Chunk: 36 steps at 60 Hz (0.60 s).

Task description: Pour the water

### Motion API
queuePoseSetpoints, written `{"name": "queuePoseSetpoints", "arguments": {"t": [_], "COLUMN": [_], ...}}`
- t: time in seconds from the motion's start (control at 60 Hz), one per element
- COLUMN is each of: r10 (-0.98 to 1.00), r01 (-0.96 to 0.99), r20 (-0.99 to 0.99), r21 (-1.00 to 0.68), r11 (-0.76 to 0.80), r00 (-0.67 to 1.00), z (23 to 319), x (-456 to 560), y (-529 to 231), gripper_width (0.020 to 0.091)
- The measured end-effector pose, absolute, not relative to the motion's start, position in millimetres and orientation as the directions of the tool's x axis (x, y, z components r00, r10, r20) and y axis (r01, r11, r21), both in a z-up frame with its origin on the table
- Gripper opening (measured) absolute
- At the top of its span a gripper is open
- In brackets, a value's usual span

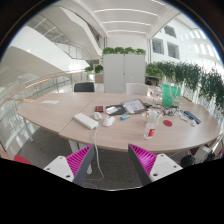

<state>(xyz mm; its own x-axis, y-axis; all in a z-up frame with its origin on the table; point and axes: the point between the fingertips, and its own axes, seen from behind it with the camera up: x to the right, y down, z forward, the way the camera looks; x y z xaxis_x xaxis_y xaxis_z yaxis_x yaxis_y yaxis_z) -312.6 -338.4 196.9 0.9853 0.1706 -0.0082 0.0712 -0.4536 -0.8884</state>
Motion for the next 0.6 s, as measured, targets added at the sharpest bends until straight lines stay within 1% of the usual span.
{"name": "queuePoseSetpoints", "arguments": {"t": [0.017,0.1,0.117,0.133,0.183,0.2,0.233,0.25,0.267,0.317,0.333,0.35,0.417,0.467,0.483,0.5,0.6], "r10": [0.168,0.150,0.145,0.146,0.141,0.136,0.130,0.130,0.126,0.119,0.119,0.115,0.122,0.125,0.127,0.122,0.046], "r01": [0.068,0.048,0.045,0.044,0.049,0.051,0.054,0.054,0.053,0.045,0.042,0.038,0.047,0.068,0.074,0.075,0.033], "r20": [-0.010,-0.025,-0.026,-0.029,-0.020,-0.014,-0.007,-0.007,-0.006,-0.011,-0.015,-0.016,-0.004,0.020,0.025,0.030,0.017], "r21": [-0.888,-0.884,-0.885,-0.882,-0.882,-0.885,-0.887,-0.886,-0.887,-0.886,-0.886,-0.890,-0.908,-0.915,-0.916,-0.917,-0.924], "r11": [-0.454,-0.464,-0.464,-0.469,-0.468,-0.464,-0.460,-0.460,-0.458,-0.461,-0.461,-0.455,-0.415,-0.397,-0.395,-0.391,-0.381], "r00": [0.986,0.988,0.989,0.989,0.990,0.991,0.992,0.991,0.992,0.993,0.993,0.993,0.992,0.992,0.992,0.992,0.999], "z": [198.1,189.6,182.2,188.4,188.1,182.1,182.5,188.7,181.6,178.5,184.6,177.6,177.8,172.5,176.1,167.0,148.8], "x": [-294.0,-288.0,-298.9,-296.6,-298.3,-302.9,-301.9,-296.2,-301.2,-298.7,-292.3,-296.0,-288.6,-277.5,-268.1,-268.5,-224.9], "y": [-341.4,-339.2,-328.5,-342.2,-344.0,-335.0,-334.6,-342.9,-333.6,-329.8,-337.1,-325.5,-311.3,-299.9,-304.4,-290.0,-252.6], "gripper_width": [0.0816,0.0815,0.0814,0.0815,0.0816,0.0815,0.0817,0.0816,0.0816,0.0815,0.0817,0.0817,0.0817,0.0819,0.0803,0.0819,0.0820]}}
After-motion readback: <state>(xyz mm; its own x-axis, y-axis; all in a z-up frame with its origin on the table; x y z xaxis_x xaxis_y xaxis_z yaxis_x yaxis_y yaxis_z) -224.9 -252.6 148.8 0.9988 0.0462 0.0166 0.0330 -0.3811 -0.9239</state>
